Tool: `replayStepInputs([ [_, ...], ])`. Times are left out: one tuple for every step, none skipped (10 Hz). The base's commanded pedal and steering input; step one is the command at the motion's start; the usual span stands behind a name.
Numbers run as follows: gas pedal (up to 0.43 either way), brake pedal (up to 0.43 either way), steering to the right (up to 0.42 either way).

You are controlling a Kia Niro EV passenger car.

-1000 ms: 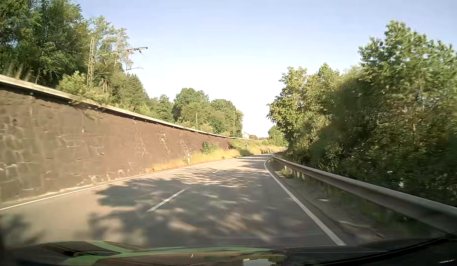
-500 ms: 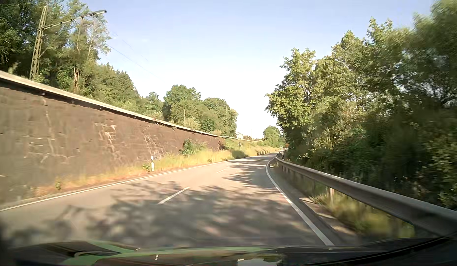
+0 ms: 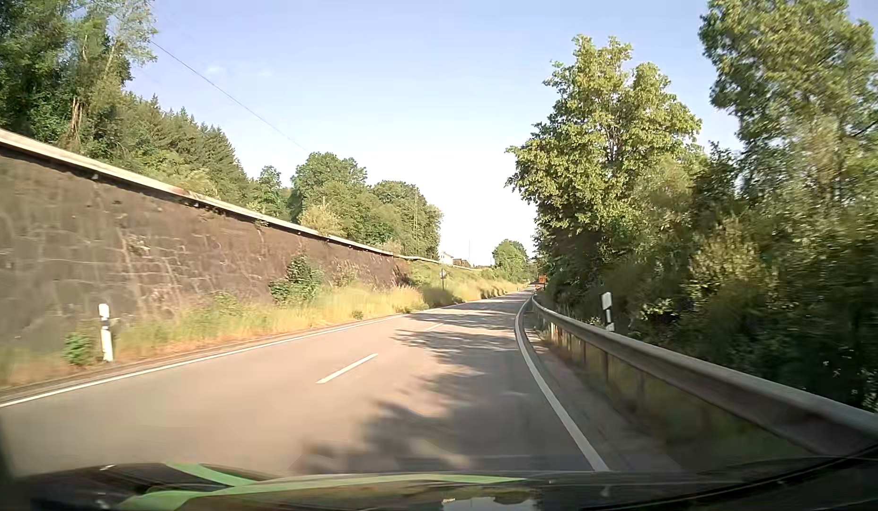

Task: Follow the waypoints while adhering to traffic rules and regulations

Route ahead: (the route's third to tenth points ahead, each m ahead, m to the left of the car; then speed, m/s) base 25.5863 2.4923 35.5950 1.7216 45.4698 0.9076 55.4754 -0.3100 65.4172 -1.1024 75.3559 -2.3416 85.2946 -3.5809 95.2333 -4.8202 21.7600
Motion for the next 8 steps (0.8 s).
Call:
replayStepInputs([
  [0.22,0.0,0.011],
  [0.228,0.0,0.011],
  [0.228,0.0,0.011],
  [0.228,0.0,0.011],
  [0.228,0.0,0.011],
  [0.228,0.0,0.011],
  [0.228,0.0,0.011],
  [0.228,0.0,0.011],
])
